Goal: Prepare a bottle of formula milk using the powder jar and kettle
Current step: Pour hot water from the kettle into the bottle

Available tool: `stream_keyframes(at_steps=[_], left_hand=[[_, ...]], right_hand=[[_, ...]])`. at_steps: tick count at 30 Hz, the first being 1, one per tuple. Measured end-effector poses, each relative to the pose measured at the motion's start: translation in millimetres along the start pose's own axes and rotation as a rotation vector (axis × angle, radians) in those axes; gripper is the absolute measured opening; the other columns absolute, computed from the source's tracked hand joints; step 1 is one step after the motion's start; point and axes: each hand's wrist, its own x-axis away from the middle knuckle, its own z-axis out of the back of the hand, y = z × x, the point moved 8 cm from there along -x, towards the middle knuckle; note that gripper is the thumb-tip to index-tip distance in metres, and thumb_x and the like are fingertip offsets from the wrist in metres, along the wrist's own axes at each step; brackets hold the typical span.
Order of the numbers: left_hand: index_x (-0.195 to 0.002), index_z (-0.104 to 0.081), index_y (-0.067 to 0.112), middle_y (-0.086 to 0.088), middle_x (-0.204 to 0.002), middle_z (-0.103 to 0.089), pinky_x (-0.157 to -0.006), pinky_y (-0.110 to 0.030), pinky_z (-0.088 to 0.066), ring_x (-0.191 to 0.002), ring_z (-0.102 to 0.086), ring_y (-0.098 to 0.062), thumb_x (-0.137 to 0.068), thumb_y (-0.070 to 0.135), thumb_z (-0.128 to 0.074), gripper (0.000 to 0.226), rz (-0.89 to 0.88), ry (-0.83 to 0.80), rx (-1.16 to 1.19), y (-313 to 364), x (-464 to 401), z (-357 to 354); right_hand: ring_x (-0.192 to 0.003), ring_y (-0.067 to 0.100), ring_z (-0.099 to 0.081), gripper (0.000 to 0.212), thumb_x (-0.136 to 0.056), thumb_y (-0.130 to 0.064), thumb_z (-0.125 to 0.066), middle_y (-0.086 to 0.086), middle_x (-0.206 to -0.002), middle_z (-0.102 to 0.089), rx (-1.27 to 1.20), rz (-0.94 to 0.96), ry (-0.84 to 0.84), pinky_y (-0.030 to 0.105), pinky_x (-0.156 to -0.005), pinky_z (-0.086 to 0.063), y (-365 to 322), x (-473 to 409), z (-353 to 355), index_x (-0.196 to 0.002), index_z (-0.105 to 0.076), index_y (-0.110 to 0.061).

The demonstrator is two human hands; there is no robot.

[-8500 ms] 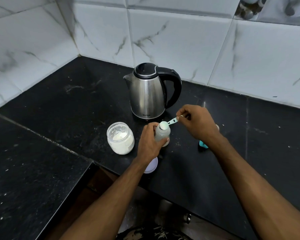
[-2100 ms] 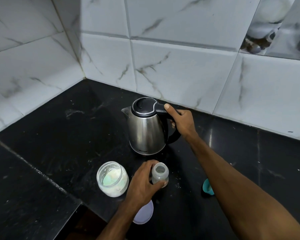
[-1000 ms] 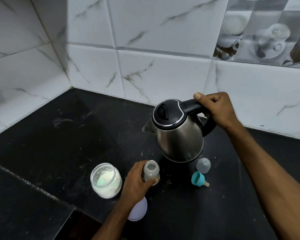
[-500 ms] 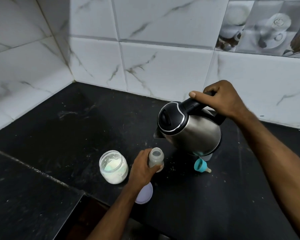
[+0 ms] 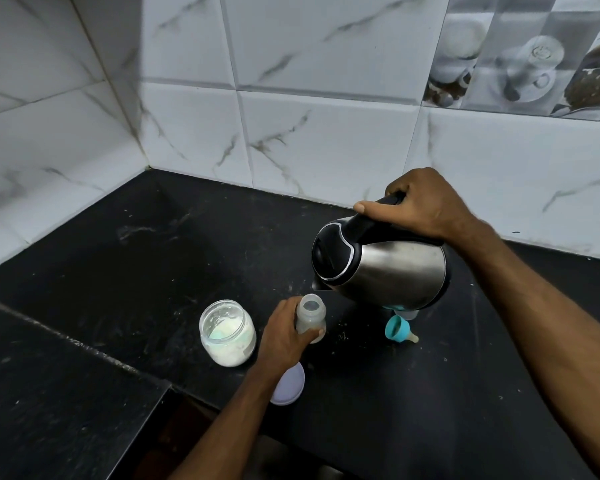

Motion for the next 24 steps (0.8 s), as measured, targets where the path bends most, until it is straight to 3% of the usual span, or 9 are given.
stream_keyframes(at_steps=[5,18,24], left_hand=[[-0.118,-0.060,0.026,0.007,-0.111,-0.060,-0.091,-0.038,-0.051,-0.101,-0.060,-0.009,-0.074,0.033,-0.081,0.049,0.003,-0.005,-0.013,-0.6,0.1,-0.5],[-0.116,-0.061,0.027,0.008,-0.110,-0.060,-0.089,-0.032,-0.050,-0.099,-0.060,-0.008,-0.074,0.029,-0.083,0.048,0.030,0.006,-0.017,0.9,0.3,0.0],[-0.116,-0.059,0.029,0.009,-0.111,-0.060,-0.089,-0.030,-0.050,-0.100,-0.059,-0.006,-0.074,0.028,-0.082,0.048,0.025,0.005,-0.014,0.8,0.4,-0.1]], right_hand=[[-0.050,0.017,-0.023,0.081,-0.068,-0.078,-0.061,0.007,-0.048,-0.024,0.058,0.015,-0.013,0.035,-0.052,-0.023,-3.7,0.5,-4.7,-0.049,-0.032,-0.004],[-0.047,0.017,-0.025,0.076,-0.071,-0.075,-0.062,0.002,-0.043,-0.023,0.157,0.054,-0.015,0.034,-0.050,-0.023,-17.7,2.5,-3.2,-0.046,-0.029,-0.010],[-0.045,0.017,-0.025,0.077,-0.065,-0.084,-0.048,0.000,-0.040,-0.024,0.184,0.098,-0.032,0.033,-0.049,-0.024,-23.9,-0.2,-6.2,-0.044,-0.030,-0.012]])
